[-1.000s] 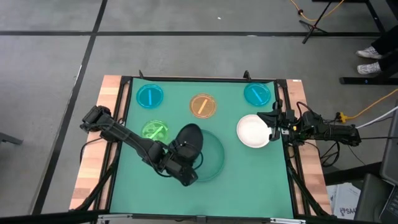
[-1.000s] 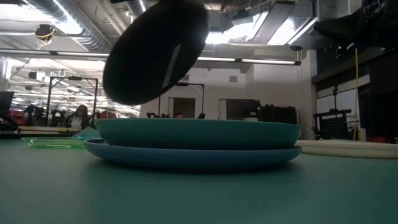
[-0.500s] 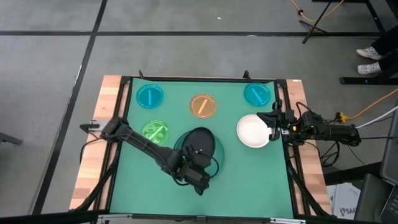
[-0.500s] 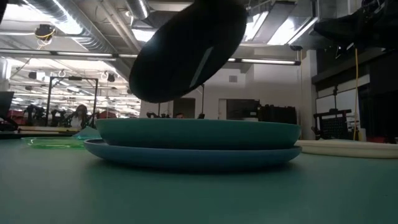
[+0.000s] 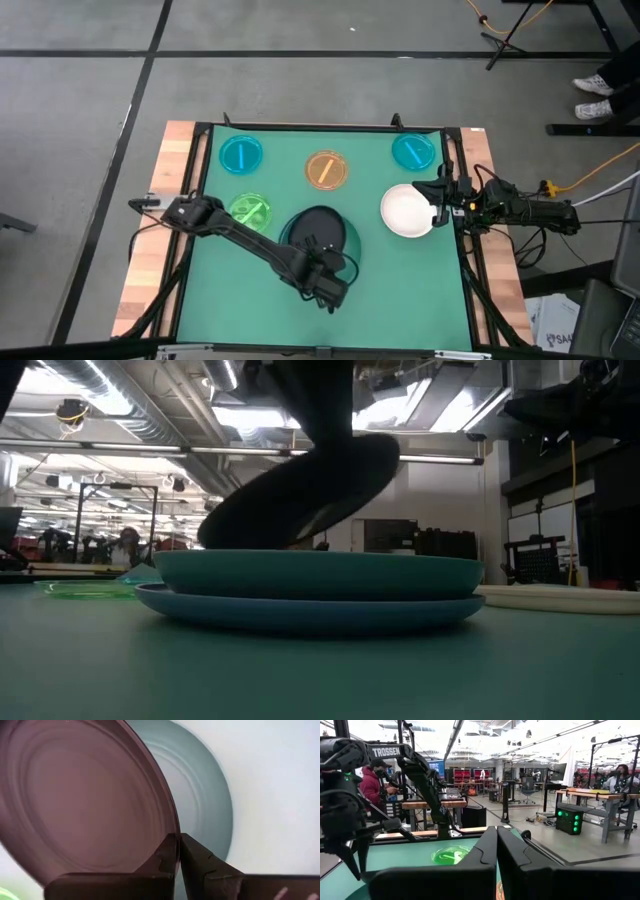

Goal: Stack plastic plates
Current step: Stack the black plate on top of the green plate, then stack the white plate on top of the black plate

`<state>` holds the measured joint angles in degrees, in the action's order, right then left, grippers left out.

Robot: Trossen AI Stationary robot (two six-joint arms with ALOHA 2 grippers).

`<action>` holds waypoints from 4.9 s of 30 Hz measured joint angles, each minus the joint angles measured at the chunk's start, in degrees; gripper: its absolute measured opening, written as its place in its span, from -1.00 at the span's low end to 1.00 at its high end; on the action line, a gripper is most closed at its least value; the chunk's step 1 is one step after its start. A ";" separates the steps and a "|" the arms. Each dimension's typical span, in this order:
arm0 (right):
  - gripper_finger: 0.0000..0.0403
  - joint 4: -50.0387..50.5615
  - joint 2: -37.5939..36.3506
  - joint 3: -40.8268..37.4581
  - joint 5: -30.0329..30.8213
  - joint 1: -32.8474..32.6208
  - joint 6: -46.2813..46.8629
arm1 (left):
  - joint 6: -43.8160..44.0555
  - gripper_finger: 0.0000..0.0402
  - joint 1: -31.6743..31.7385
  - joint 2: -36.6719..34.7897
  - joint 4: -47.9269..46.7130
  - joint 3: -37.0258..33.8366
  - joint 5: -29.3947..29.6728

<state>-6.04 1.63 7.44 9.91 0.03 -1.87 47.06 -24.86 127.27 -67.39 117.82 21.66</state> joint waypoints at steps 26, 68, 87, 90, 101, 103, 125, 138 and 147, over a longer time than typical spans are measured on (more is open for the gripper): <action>-1.00 0.17 0.00 0.00 0.17 0.00 0.00 | -1.13 -0.82 0.17 4.86 3.19 -0.17 -4.71; -1.00 -6.81 20.98 -0.02 -1.47 -0.04 5.99 | -30.60 -0.54 -1.04 -11.76 13.32 -12.59 17.75; -1.00 6.14 42.92 11.73 -2.87 -0.06 12.40 | -50.36 -0.54 2.98 -43.91 76.98 -61.42 8.44; -1.00 9.42 44.74 14.47 -4.47 -0.06 12.60 | -53.58 -0.54 1.80 -44.97 81.70 -63.71 7.05; -1.00 20.17 53.81 23.06 1.27 -6.50 14.77 | -57.03 -0.54 0.21 -46.44 82.00 -66.88 7.04; -1.00 20.94 56.05 23.56 0.87 -7.28 14.72 | -56.16 -0.54 0.26 -46.46 82.27 -66.88 7.21; -0.14 32.37 69.35 23.61 -5.35 -7.56 26.04 | -51.43 -0.54 -0.52 -46.35 82.44 -66.95 7.86; -0.29 32.29 73.29 23.61 -2.93 -7.56 24.02 | -50.22 -0.54 -0.66 -46.33 82.44 -66.97 7.88; -0.86 32.28 73.26 23.61 -3.43 -7.56 19.38 | -50.22 -0.54 -0.66 -46.30 82.44 -66.97 7.86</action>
<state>26.24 74.89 31.05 6.48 -7.53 17.51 -3.16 -25.52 80.97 15.05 50.85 29.52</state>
